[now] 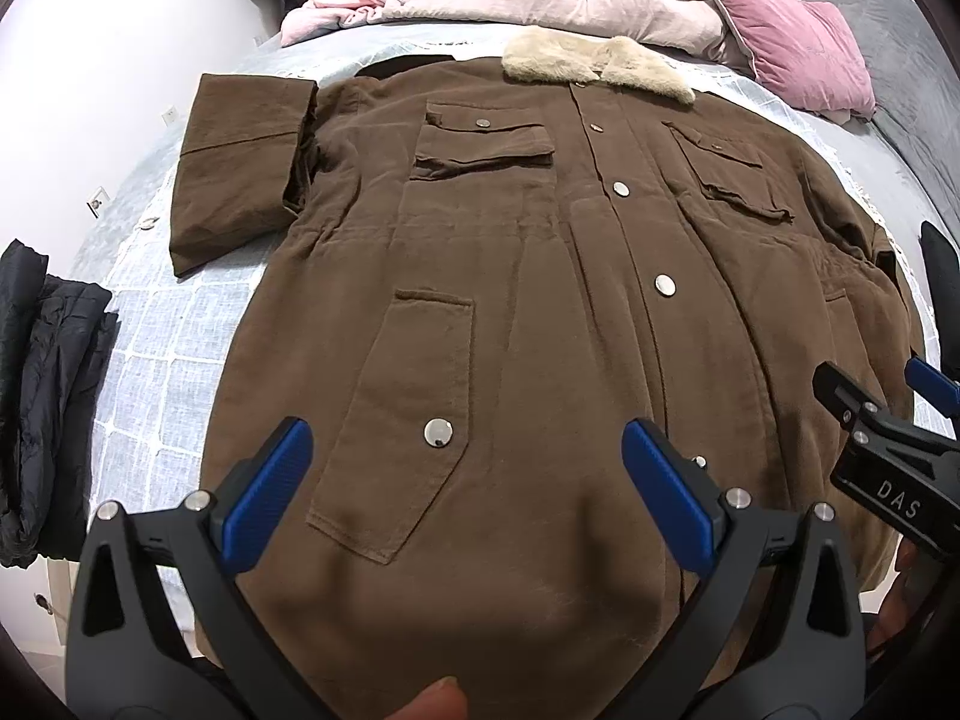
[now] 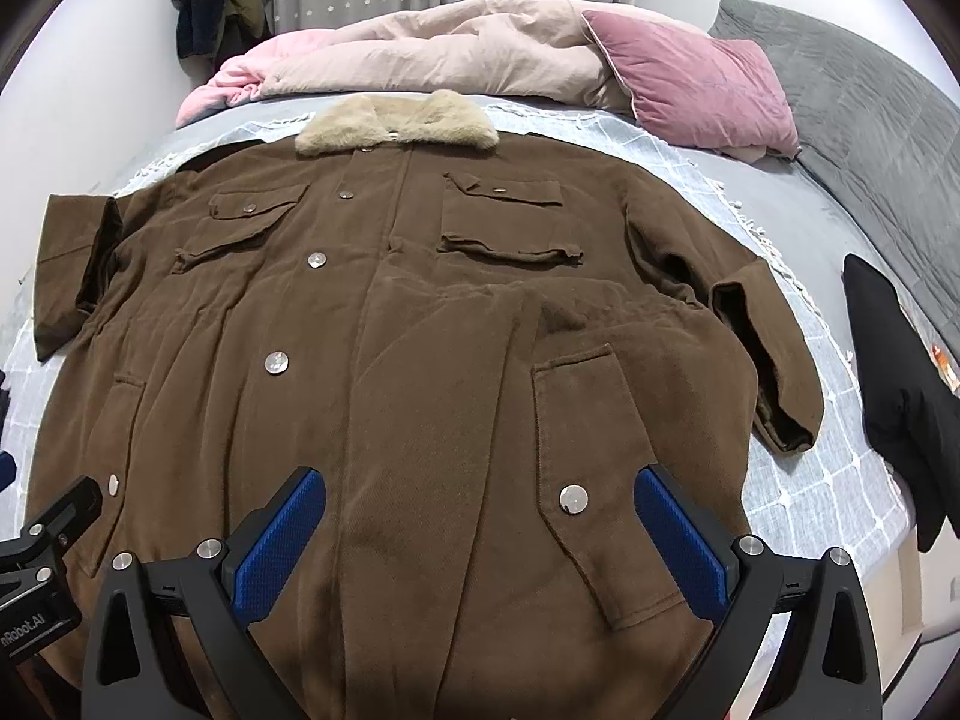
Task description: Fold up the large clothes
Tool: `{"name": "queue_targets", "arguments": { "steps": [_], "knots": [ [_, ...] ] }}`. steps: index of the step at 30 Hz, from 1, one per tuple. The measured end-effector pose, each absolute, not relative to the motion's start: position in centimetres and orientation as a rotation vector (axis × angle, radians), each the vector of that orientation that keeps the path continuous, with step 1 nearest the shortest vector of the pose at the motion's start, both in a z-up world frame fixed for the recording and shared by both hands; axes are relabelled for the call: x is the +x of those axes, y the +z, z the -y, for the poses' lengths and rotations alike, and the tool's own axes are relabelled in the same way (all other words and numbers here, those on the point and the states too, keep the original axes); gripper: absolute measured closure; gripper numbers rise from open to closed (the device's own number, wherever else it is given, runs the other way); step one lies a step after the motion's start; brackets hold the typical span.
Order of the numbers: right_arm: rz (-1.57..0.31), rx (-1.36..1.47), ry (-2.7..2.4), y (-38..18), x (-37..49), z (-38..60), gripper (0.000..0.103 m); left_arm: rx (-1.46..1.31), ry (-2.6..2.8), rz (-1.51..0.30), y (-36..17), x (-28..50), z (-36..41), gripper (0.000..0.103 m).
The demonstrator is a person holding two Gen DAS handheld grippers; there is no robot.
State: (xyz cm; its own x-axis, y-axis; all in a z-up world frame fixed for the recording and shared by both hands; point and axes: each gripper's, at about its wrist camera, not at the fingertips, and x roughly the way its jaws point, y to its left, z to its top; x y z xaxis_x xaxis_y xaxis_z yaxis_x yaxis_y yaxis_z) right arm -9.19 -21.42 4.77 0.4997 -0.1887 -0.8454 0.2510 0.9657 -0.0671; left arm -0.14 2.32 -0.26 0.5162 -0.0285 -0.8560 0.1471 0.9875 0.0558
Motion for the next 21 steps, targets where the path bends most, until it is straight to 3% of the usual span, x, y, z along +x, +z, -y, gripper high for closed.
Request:
{"name": "queue_targets", "arguments": {
  "steps": [21],
  "knots": [
    [-1.017, 0.068, -0.267, 4.65, -9.01, 21.24, 0.0, 0.13, -0.107, -1.028, -0.34, -0.15, -2.46, 0.001]
  ]
}}
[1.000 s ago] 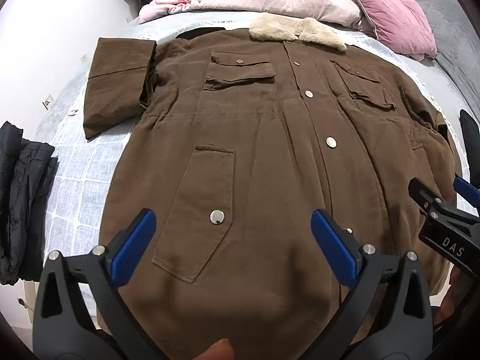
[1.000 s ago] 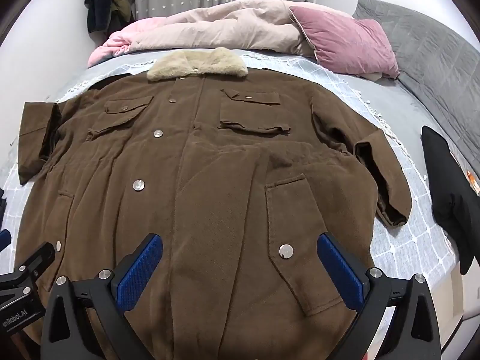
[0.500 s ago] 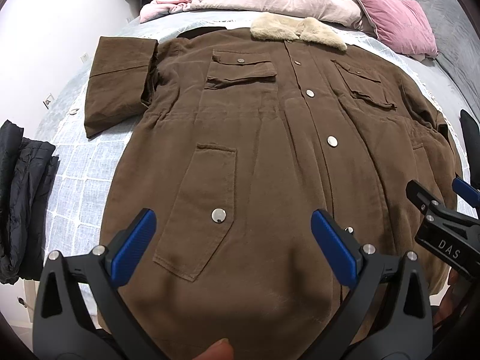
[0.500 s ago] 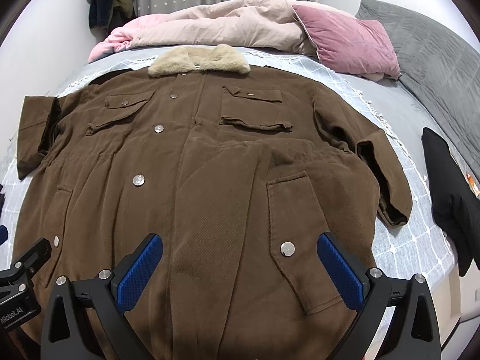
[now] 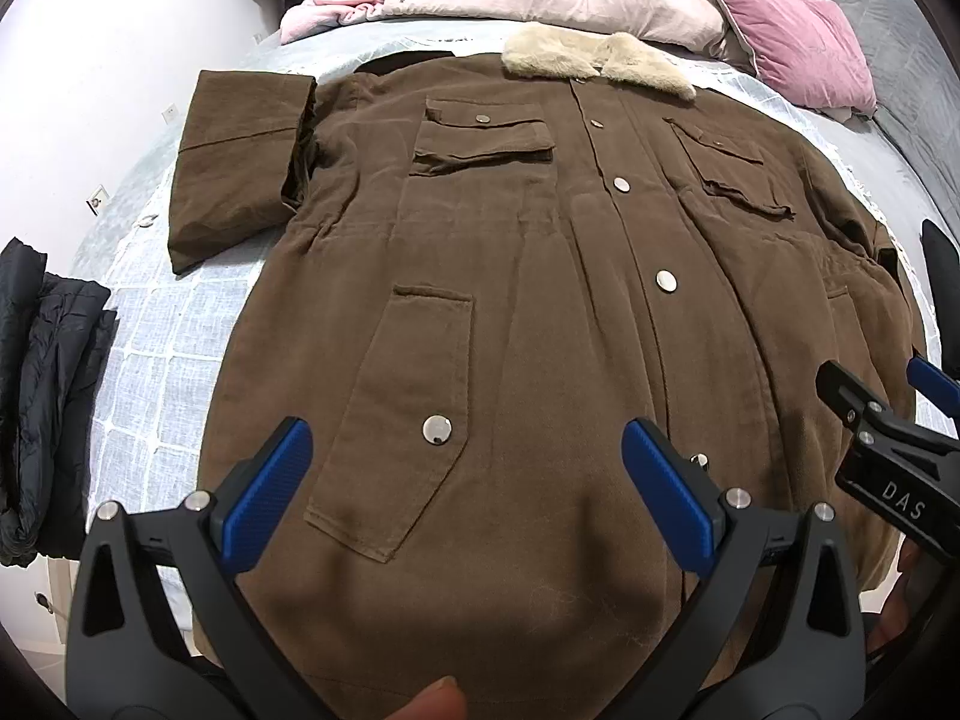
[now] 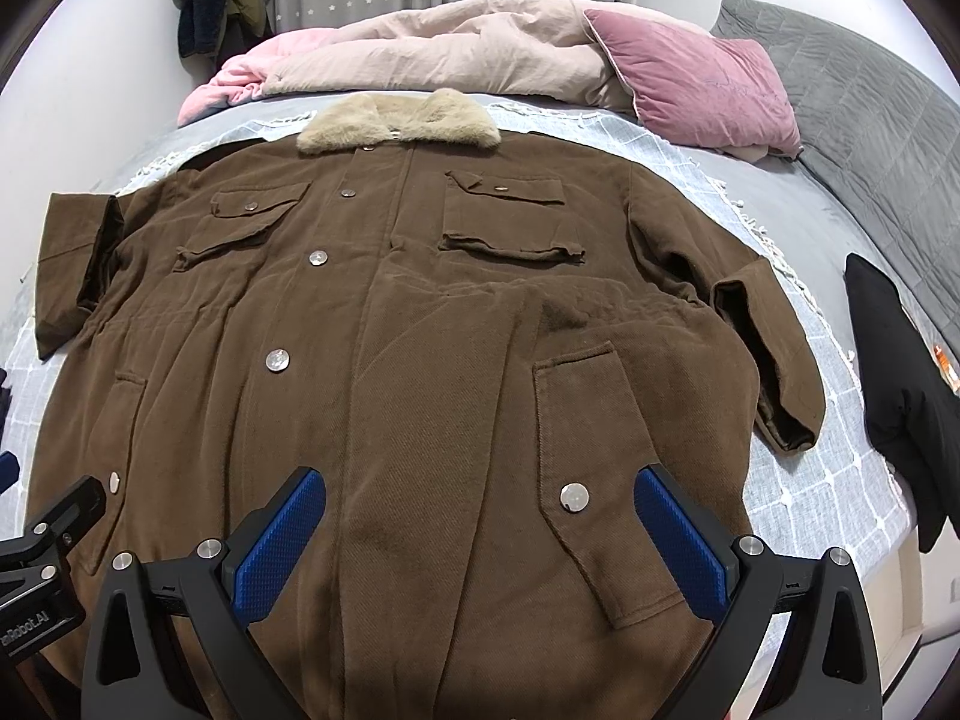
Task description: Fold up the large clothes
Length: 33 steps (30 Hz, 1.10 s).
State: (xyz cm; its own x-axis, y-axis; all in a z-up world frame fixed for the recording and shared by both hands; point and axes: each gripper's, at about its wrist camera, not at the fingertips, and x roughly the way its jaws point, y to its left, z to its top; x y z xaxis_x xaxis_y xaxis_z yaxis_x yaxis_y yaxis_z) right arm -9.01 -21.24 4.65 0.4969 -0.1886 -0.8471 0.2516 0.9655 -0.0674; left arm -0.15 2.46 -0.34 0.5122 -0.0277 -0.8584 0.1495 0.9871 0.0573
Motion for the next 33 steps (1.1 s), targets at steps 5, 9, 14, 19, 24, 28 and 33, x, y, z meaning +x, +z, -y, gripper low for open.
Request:
{"name": "queue_targets", "arguments": {
  "steps": [5, 9, 14, 19, 24, 28, 33],
  "knots": [
    [-1.019, 0.067, -0.264, 4.64, -8.95, 21.21, 0.0, 0.13, -0.105, -1.029, -0.43, -0.14, -2.43, 0.001],
    [-1.019, 0.067, -0.264, 4.63, -8.93, 21.19, 0.0, 0.13, -0.103, -1.029, -0.5, -0.19, -2.42, 0.001],
    [-1.02, 0.068, -0.263, 4.57, -8.92, 21.14, 0.0, 0.131, -0.103, -1.029, -0.5, -0.19, -2.42, 0.001],
    [-1.02, 0.069, -0.263, 4.56, -8.91, 21.1, 0.0, 0.13, -0.102, -1.03, -0.51, -0.19, -2.44, 0.001],
    [-1.02, 0.068, -0.264, 4.56, -8.9, 21.06, 0.0, 0.13, -0.104, -1.03, -0.49, -0.18, -2.42, 0.001],
    [-1.02, 0.067, -0.264, 4.54, -8.89, 21.01, 0.0, 0.13, -0.103, -1.03, -0.49, -0.18, -2.41, 0.001],
    [-1.02, 0.067, -0.263, 4.53, -8.94, 20.87, 0.0, 0.13, -0.103, -1.029, -0.49, -0.18, -2.4, 0.001]
  ]
}}
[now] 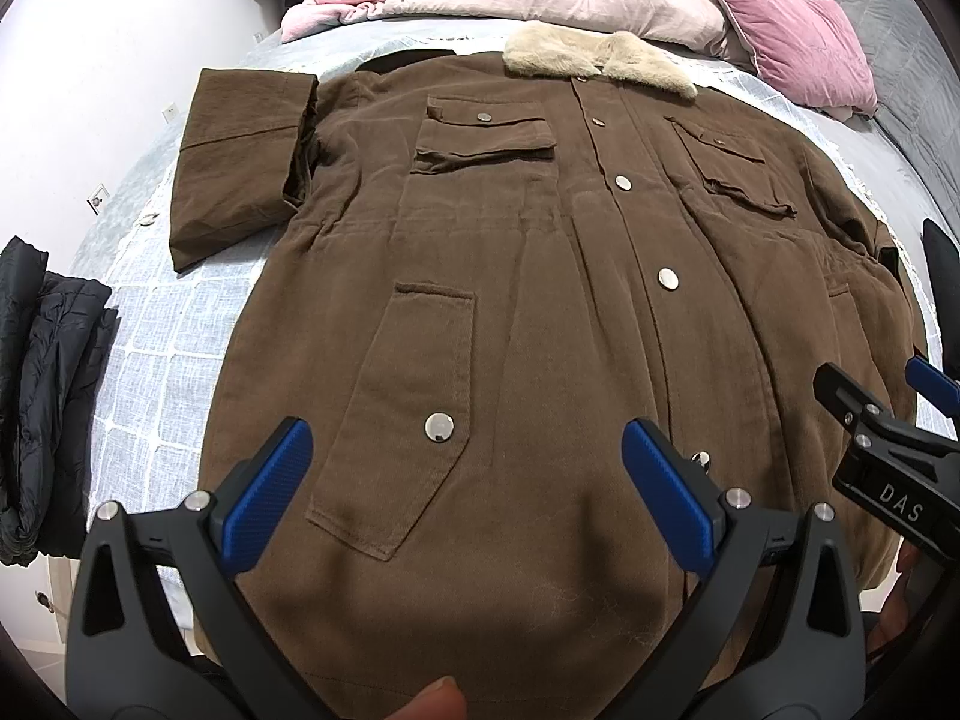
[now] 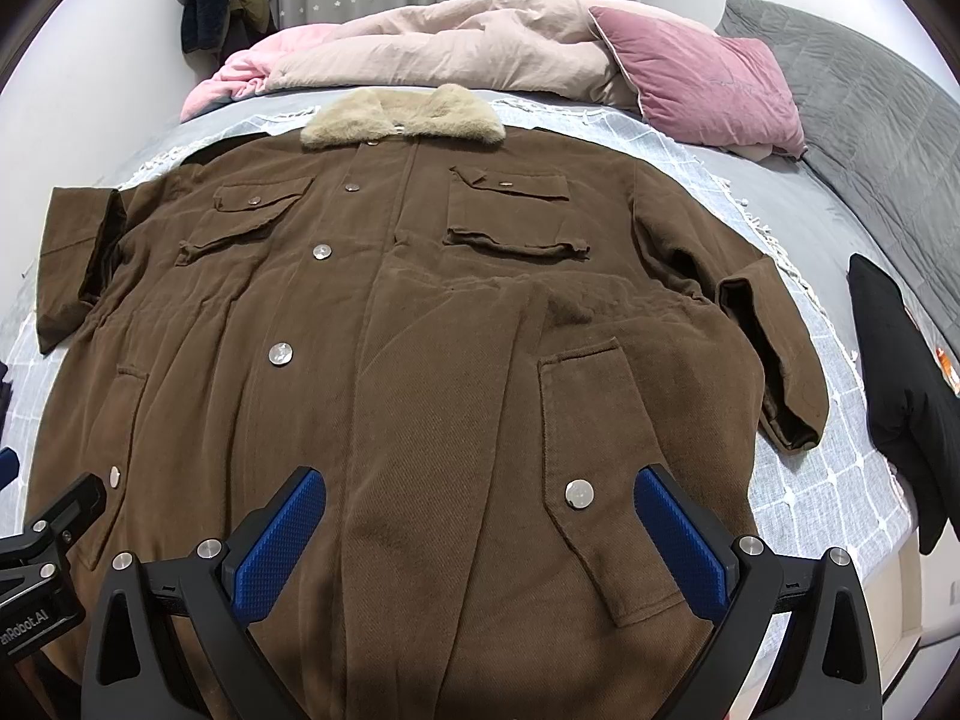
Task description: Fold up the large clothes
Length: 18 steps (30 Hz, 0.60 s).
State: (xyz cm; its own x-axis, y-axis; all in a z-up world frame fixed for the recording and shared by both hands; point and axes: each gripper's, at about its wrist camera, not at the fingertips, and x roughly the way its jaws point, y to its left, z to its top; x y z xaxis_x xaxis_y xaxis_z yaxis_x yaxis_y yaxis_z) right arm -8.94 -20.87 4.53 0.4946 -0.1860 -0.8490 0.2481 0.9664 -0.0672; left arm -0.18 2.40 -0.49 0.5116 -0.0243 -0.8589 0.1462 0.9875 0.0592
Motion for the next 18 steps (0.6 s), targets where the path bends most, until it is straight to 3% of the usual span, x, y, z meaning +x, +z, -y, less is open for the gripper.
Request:
{"name": "queue_targets", "arguments": {
  "steps": [10, 18],
  "knots": [
    [-1.018, 0.066, -0.261, 4.5, -9.1, 20.7, 0.0, 0.125, -0.111, -1.032, -0.5, -0.3, -2.6, 0.001],
    [-0.964, 0.12, -0.222, 5.8, -10.6, 22.7, 0.0, 0.195, -0.163, -0.917, 0.4, -1.2, -3.2, 0.001]
  ]
}}
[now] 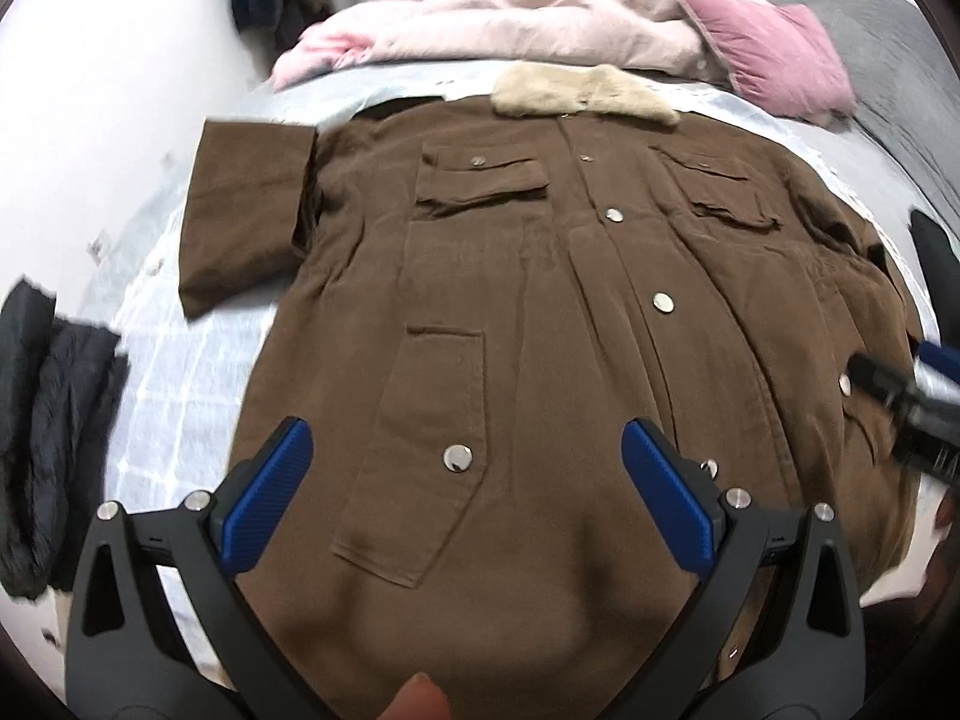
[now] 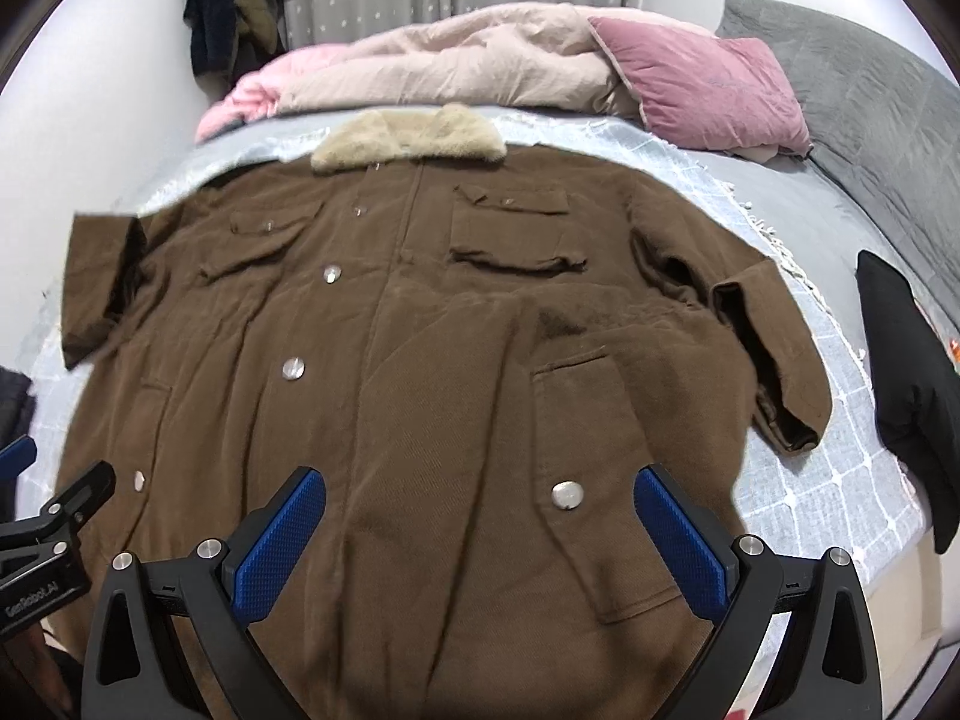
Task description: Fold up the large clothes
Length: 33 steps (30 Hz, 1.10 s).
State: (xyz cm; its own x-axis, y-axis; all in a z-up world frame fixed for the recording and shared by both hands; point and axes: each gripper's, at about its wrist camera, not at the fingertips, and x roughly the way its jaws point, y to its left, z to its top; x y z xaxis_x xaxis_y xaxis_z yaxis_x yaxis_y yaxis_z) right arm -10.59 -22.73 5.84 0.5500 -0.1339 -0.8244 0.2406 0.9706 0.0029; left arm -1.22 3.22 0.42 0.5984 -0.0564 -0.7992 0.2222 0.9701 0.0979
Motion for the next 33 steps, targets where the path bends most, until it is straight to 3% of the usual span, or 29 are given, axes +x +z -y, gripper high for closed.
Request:
{"name": "queue_targets", "arguments": {
  "steps": [8, 16, 22, 29, 31, 33],
  "knots": [
    [-0.917, 0.298, -0.197, 6.3, -14.1, 30.7, 0.0, 0.034, -0.254, -0.99, -0.2, 0.3, -11.0, 0.001],
    [-0.989, 0.494, -0.112, 2.5, -17.6, 38.6, 0.0, -0.131, -0.262, -1.036, -3.7, 0.6, -19.5, 0.001],
    [-1.011, 0.921, -0.025, -3.9, -17.8, 42.5, 0.0, -0.273, -0.369, -1.172, -8.1, 0.3, -20.4, 0.004],
    [-0.974, 0.908, 0.027, -3.5, -18.2, 40.4, 0.0, -0.435, -0.563, -1.186, -8.6, -1.4, -20.0, 0.004],
    [-0.983, 0.955, 0.108, -3.9, -18.3, 39.4, 0.013, -0.451, -0.618, -1.197, -8.5, -2.1, -19.5, 0.004],
    [-1.009, 1.013, 0.16, -4.9, -18.2, 38.7, 0.049, -0.431, -0.645, -1.201, -8.3, -2.7, -18.8, 0.007]
  ]
}}
